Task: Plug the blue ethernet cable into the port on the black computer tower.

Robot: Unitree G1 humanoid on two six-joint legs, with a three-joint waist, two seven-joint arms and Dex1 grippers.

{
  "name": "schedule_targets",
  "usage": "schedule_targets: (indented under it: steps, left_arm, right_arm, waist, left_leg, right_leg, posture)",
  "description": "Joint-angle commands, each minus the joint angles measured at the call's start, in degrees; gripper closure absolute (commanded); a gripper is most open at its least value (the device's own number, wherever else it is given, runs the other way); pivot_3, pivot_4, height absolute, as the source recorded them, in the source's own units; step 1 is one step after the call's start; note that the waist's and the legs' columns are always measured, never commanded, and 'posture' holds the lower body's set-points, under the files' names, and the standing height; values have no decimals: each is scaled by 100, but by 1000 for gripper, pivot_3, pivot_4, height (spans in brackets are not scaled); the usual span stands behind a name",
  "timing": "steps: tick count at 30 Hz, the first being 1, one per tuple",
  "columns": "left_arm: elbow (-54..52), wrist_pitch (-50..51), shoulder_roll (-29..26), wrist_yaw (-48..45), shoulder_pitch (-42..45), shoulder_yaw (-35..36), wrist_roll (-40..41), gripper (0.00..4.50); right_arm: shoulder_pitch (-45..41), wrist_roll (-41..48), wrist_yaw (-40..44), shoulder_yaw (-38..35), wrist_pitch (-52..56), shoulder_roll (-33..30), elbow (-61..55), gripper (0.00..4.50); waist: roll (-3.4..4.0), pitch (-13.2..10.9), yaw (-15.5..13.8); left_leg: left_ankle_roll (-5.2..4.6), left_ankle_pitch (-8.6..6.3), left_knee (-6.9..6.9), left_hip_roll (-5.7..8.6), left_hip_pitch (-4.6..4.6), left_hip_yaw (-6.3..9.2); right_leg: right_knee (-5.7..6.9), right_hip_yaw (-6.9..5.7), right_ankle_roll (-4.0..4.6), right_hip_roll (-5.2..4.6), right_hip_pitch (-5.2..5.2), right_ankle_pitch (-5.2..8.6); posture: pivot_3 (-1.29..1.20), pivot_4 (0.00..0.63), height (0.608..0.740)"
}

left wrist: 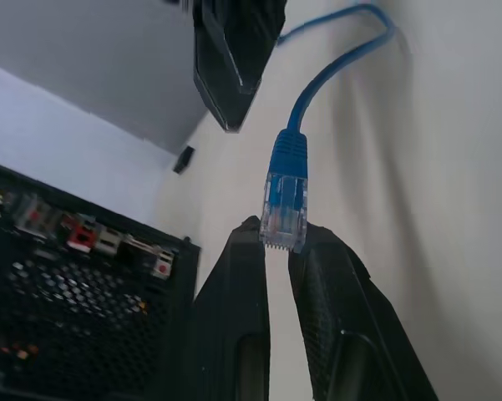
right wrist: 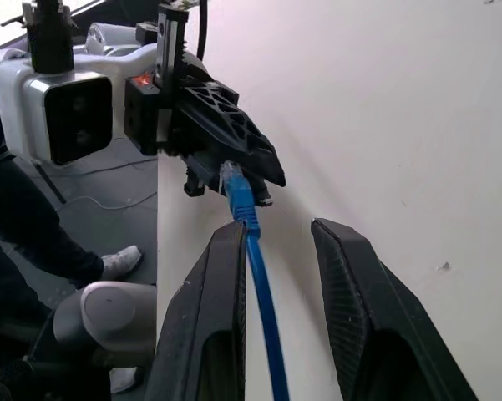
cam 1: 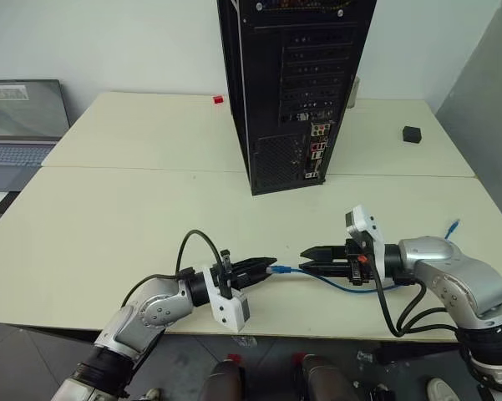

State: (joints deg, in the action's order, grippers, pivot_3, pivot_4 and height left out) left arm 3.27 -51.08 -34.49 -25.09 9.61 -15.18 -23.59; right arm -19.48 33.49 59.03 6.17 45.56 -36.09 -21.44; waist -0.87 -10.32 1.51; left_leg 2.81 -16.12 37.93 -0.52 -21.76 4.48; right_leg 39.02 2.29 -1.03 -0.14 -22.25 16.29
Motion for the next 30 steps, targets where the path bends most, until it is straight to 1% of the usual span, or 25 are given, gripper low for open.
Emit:
schedule_targets:
  steps: [1,10,15,17,20,23,25,27,30]
  left_arm:
    - [134,-362,-53,327,82,129,-205,4299]
    - [228,-420,-87,622,140,132,-457,4299]
    - [229,-387,-108,690,141,111,-488,4299]
    - [233,-361,-118,697,130,115,-476,4300]
    - [243,-261,-115,677,87,125,-390,4300]
    - [227,-193,-122,669,35,139,-335,4300]
    - [209,-178,-139,670,0,142,-321,4300]
    - [214,-181,-153,673,-12,134,-317,4300]
    - [250,-182,-157,690,-7,124,-321,4300]
  right_arm:
    - [-105,225,-87,19,129,100,-88,3145]
    - [-155,426,-173,44,367,144,-172,3145]
    - [-79,340,-299,190,285,195,-196,3145]
    - [-23,148,-495,146,-79,346,-120,3145]
    - [-72,-519,-941,84,-944,563,218,3145]
    - [-127,-810,-1117,-66,-1530,687,434,2699]
    - [-123,-1024,-1212,-173,-2037,713,499,2202]
    - [-106,-1338,-1234,-185,-2643,677,556,2062]
    - [-82,-1648,-1251,-207,-3258,653,627,2062]
  waist:
    - [0,0,2]
    - [0,0,6]
    - [0,0,9]
    - [0,0,9]
    - [1,0,14]
    - [1,0,14]
    - [1,0,15]
    - [1,0,15]
    - [1,0,15]
  left_leg:
    - [0,0,0,0,0,0]
    - [0,0,0,0,0,-3]
    - [0,0,-1,0,0,-2]
    - [0,0,0,-1,0,-2]
    - [0,0,0,-1,0,-3]
    - [0,0,0,0,1,-5]
    - [0,0,0,0,1,-5]
    - [0,0,-2,0,1,-5]
    - [0,0,-2,0,1,-6]
  right_leg:
    - [0,-1,0,0,0,0]
    - [1,-8,0,2,0,0]
    - [2,-8,0,2,0,0]
    - [2,-8,0,2,0,0]
    - [3,-8,-1,2,-1,-1]
    - [4,-11,-3,3,-1,-2]
    - [3,-11,-3,3,-1,-2]
    - [3,-10,-3,2,-2,-2]
    - [3,-10,-3,2,-2,-2]
  posture:
    - [0,150,740]
    - [0,150,740]
    - [0,150,740]
    - [0,150,740]
    - [0,150,740]
    - [0,150,740]
    - [0,150,740]
    - [0,150,740]
    - [0,150,740]
